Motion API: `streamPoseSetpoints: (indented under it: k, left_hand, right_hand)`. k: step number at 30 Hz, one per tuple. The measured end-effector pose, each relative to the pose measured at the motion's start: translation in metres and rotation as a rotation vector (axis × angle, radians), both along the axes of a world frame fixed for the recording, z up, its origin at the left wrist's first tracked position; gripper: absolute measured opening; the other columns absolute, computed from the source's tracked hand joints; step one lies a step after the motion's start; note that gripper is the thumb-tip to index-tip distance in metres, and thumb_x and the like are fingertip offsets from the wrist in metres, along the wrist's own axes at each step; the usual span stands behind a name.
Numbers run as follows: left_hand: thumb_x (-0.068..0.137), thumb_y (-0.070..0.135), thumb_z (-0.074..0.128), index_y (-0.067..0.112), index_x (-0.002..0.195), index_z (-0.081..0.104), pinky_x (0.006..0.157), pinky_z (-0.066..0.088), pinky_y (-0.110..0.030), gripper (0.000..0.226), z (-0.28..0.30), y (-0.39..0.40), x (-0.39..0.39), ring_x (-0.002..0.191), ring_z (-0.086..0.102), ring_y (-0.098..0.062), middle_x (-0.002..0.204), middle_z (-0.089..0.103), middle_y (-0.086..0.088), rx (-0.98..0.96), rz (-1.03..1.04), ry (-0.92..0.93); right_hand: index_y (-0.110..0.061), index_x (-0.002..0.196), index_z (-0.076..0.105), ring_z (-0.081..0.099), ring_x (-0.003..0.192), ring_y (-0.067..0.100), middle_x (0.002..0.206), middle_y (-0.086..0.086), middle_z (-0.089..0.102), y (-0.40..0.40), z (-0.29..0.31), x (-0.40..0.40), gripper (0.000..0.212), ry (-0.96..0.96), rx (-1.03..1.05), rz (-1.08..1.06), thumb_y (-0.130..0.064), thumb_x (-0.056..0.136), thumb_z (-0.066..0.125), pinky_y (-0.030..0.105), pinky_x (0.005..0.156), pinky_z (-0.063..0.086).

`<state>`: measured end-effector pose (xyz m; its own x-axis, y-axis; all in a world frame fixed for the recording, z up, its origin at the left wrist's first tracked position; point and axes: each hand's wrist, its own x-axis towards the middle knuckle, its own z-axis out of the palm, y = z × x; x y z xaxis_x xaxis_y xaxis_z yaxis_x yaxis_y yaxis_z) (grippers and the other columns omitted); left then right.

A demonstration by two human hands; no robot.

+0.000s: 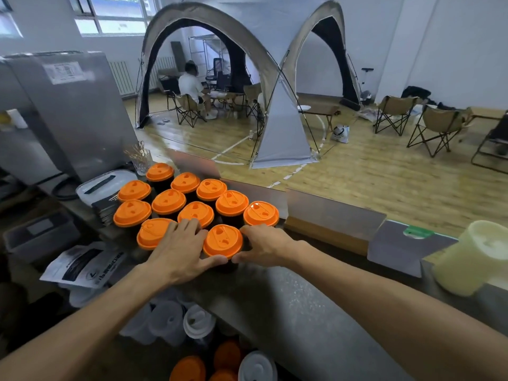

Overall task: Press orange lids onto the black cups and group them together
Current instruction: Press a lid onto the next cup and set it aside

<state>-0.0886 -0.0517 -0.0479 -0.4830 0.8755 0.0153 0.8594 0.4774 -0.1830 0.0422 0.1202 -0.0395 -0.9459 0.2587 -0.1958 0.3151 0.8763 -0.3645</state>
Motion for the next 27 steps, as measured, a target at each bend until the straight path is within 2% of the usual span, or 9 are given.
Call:
streamPoseSetpoints:
  k: [2,6,8,12,15,19,22,27]
  left_hand:
    - [0.076,0.092,0.021,0.027,0.134,0.054,0.104,0.033,-0.036,0.093,0.002,0.004,0.011,0.118,0.041,-0.015,0.128,0.047,0.003,0.015,-0.041,-0.009]
    - [0.078,0.092,0.020,0.030,0.128,0.055,0.099,0.034,-0.033,0.087,0.009,0.031,0.048,0.107,0.041,-0.011,0.118,0.046,0.007,0.083,-0.166,-0.059]
    - [0.077,0.093,0.018,0.030,0.128,0.055,0.097,0.035,-0.034,0.089,0.010,0.056,0.073,0.105,0.040,-0.012,0.117,0.046,0.006,0.098,-0.237,-0.075]
    - [0.077,0.093,0.018,0.026,0.129,0.054,0.103,0.033,-0.037,0.092,0.011,0.114,0.135,0.111,0.040,-0.015,0.122,0.046,0.004,0.113,-0.418,-0.106]
    - [0.077,0.093,0.018,0.026,0.130,0.052,0.103,0.035,-0.037,0.092,0.013,0.159,0.194,0.110,0.040,-0.015,0.123,0.045,0.003,0.094,-0.553,-0.097]
    - [0.078,0.092,0.023,0.026,0.133,0.049,0.101,0.036,-0.036,0.090,0.011,0.208,0.268,0.106,0.039,-0.014,0.120,0.045,0.004,0.108,-0.706,-0.147]
    - [0.080,0.090,0.030,0.028,0.134,0.049,0.100,0.037,-0.033,0.084,0.011,0.247,0.350,0.104,0.040,-0.014,0.117,0.046,0.005,0.088,-0.852,-0.186]
    - [0.082,0.083,0.045,0.032,0.145,0.041,0.096,0.037,-0.029,0.081,0.007,0.271,0.395,0.110,0.043,-0.016,0.122,0.044,0.004,0.091,-0.906,-0.331]
  right_hand:
    - [-0.021,0.115,0.056,0.063,0.093,0.019,0.109,0.001,0.066,0.003,0.004,0.016,0.047,0.031,0.001,-0.010,-0.052,0.084,0.072,0.036,0.078,0.055]
    - [-0.026,0.109,0.050,0.059,0.088,0.016,0.106,-0.002,0.063,0.021,0.016,0.068,0.045,0.023,0.037,-0.077,-0.056,0.083,0.072,0.028,0.065,0.043]
    - [-0.027,0.108,0.051,0.059,0.089,0.017,0.107,-0.003,0.064,0.035,0.022,0.103,0.047,0.017,0.063,-0.145,-0.060,0.081,0.071,0.030,0.067,0.045]
    - [-0.028,0.107,0.054,0.059,0.090,0.017,0.109,-0.004,0.065,0.067,0.028,0.191,0.052,0.016,0.136,-0.286,-0.068,0.077,0.070,0.033,0.071,0.047]
    - [-0.028,0.100,0.050,0.061,0.093,0.018,0.108,-0.005,0.066,0.091,0.027,0.266,0.051,-0.001,0.143,-0.415,-0.068,0.075,0.070,0.033,0.071,0.048]
    - [-0.028,0.111,0.059,0.061,0.094,0.017,0.105,-0.007,0.067,0.106,0.030,0.354,0.054,0.001,0.089,-0.545,-0.065,0.073,0.073,0.034,0.080,0.050]
    - [-0.033,0.116,0.058,0.062,0.097,0.015,0.104,-0.011,0.066,0.119,0.026,0.443,0.062,-0.017,0.097,-0.728,-0.072,0.068,0.071,0.037,0.086,0.052]
    - [-0.032,0.114,0.057,0.062,0.098,0.015,0.108,-0.010,0.065,0.122,0.026,0.488,0.059,-0.059,0.130,-0.792,-0.071,0.072,0.069,0.035,0.083,0.051]
